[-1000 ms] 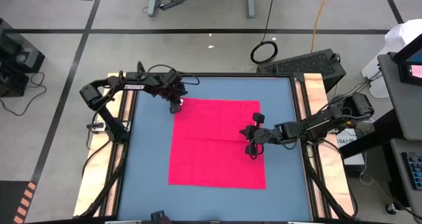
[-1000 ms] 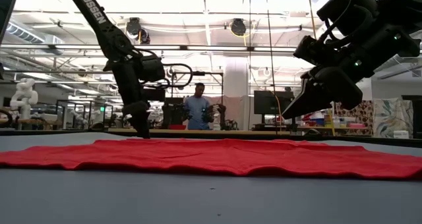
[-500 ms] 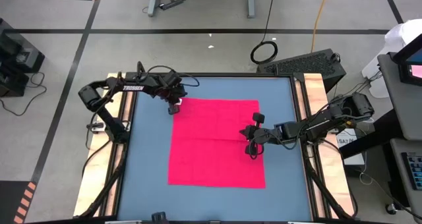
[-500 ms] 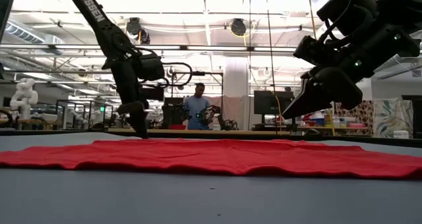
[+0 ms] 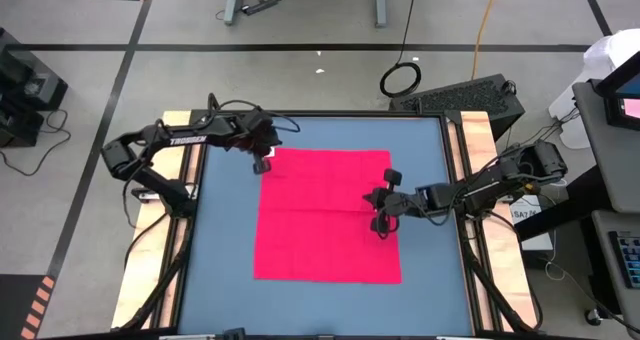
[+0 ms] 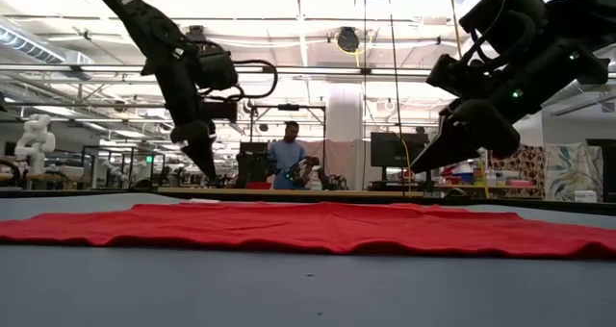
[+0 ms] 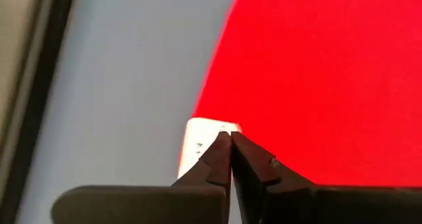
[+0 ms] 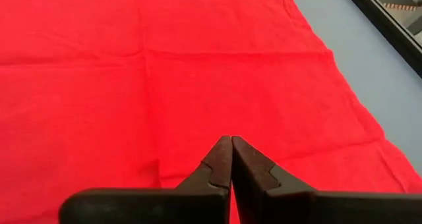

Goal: Roll towel
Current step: Roll the red towel

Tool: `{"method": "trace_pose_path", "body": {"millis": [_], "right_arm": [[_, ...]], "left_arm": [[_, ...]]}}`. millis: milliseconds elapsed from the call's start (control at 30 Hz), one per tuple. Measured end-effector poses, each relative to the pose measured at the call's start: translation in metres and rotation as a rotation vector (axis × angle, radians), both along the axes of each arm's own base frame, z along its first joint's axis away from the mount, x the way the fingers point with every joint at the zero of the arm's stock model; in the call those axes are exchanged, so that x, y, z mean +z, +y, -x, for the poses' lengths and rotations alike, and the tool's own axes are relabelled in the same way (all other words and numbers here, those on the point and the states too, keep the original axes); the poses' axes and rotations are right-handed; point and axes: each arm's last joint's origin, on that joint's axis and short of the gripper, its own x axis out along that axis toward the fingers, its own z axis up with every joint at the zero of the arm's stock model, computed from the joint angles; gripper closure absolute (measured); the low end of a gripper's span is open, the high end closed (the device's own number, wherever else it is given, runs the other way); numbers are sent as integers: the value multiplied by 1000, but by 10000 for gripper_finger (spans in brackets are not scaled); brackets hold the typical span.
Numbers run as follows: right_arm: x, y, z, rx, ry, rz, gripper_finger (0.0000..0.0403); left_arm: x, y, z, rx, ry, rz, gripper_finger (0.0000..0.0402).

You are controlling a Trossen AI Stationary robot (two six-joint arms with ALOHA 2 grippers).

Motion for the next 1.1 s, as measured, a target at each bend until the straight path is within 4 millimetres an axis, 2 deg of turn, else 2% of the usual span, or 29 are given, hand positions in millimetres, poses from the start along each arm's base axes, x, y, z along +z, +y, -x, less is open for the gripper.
{"method": "trace_pose_path", "body": {"millis": [133, 333, 533, 633, 733, 933, 1100], "right_arm": [[0, -2, 0, -9, -1, -4, 403], [0, -1, 0, -7, 1, -11, 403], [0, -1, 0, -4, 3, -10, 403], [0, -1, 0, -2, 5, -8, 403], [0, -1, 0, 1, 6, -4, 403], [0, -1, 0, 11, 13, 9, 403], [0, -2, 0, 13, 15, 19, 403]], "left_arm": [[-13, 7, 0, 110, 106, -82, 355], [-35, 8, -1, 104, 136, -2, 306], [-36, 11, 1, 134, 119, 26, 236], [-34, 10, 2, 114, 75, 92, 194], [-32, 9, 2, 90, 73, 78, 159], [-28, 12, 1, 45, 98, 19, 147], [-23, 14, -2, 12, 48, 3, 146]]}}
